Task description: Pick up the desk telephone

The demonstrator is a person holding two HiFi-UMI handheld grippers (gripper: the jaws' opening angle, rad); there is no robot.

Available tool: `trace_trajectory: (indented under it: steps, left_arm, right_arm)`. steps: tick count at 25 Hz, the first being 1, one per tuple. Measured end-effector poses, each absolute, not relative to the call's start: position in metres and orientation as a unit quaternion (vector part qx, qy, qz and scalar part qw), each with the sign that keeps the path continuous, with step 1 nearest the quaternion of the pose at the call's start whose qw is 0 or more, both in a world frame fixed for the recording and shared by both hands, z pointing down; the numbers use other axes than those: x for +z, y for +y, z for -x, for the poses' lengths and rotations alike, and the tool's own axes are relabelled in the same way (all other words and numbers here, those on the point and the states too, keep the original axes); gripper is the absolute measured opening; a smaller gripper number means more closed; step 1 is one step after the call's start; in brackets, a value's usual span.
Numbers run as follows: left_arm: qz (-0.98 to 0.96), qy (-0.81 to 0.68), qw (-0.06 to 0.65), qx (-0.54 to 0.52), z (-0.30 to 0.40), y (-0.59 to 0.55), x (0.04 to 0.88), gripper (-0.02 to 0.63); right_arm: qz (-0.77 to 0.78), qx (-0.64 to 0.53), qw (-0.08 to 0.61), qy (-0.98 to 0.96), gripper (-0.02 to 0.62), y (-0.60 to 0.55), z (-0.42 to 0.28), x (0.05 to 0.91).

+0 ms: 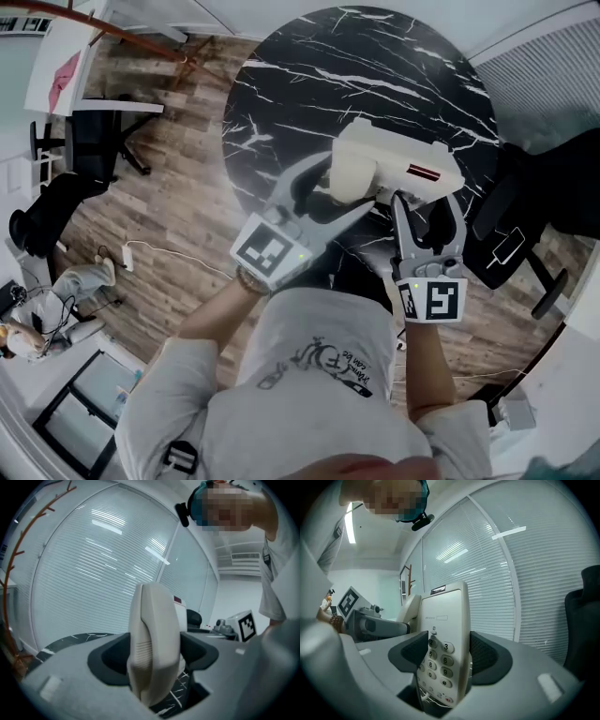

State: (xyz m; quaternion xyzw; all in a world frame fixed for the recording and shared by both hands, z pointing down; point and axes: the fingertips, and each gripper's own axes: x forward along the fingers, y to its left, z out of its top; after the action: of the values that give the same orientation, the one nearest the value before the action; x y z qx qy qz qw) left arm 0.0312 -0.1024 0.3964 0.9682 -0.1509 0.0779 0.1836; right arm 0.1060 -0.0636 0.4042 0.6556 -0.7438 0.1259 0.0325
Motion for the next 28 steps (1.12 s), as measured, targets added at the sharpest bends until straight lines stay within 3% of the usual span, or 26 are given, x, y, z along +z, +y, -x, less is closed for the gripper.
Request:
trace_trajectory:
  steps: [28]
  left_arm:
    - [-0.982,-0.147,0.113,0.04,-0.041,-0.064,0.255,0.328]
  right_arm:
    - [-0.677,0.045,0.004,-0.735,0.272,-0.026,-0.115,0.26]
